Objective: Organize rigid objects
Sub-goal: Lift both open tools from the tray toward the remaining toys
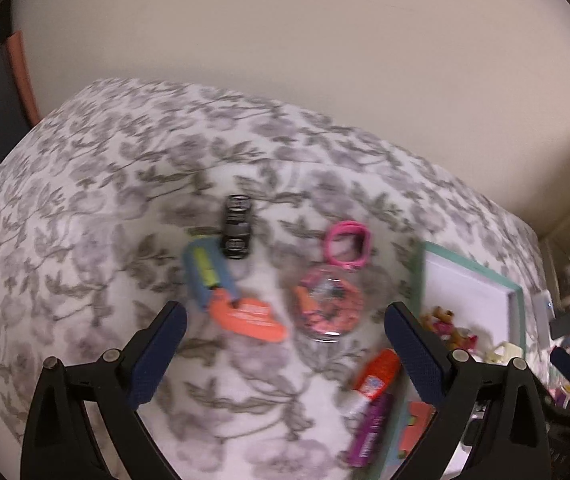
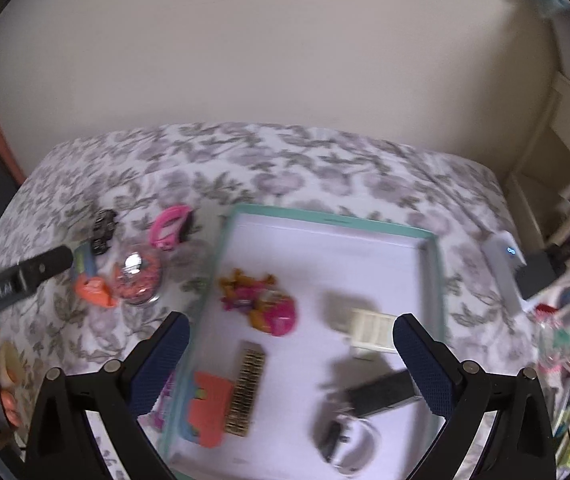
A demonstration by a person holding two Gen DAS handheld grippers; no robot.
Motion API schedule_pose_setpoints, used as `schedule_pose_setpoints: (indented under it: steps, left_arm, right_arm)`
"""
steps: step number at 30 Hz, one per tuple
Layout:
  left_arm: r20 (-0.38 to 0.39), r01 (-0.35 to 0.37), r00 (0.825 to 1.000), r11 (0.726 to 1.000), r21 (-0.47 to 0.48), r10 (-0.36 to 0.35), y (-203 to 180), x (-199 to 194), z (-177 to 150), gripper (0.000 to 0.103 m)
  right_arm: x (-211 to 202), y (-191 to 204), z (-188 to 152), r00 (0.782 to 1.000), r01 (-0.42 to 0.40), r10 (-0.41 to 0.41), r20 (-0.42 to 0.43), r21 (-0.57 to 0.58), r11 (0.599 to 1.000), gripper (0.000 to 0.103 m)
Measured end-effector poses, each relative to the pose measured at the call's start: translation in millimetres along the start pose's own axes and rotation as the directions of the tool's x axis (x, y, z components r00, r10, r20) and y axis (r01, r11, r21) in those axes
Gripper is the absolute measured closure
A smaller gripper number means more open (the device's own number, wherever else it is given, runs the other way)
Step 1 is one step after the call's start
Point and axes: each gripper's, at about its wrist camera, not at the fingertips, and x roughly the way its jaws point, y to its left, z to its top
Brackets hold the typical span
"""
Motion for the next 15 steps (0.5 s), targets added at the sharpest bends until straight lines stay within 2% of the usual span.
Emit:
schedule_pose_setpoints:
  steps: [9,15]
  left_arm:
    - [-0.06,-0.057,0.997,0.992,-0.115,0.05,54,15,7,0.004]
    - [-0.123,-0.059,0.991,0.988,-0.142,0.042,57,36,4,0.004]
  right_arm:
    - [22,64,1,0.995,-0.099,0.098,-0.026,-0.089,0.991,0.0]
    - [42,92,1,0.989,-0.147,0.143,-0.04,-0.12,0.982,0.0]
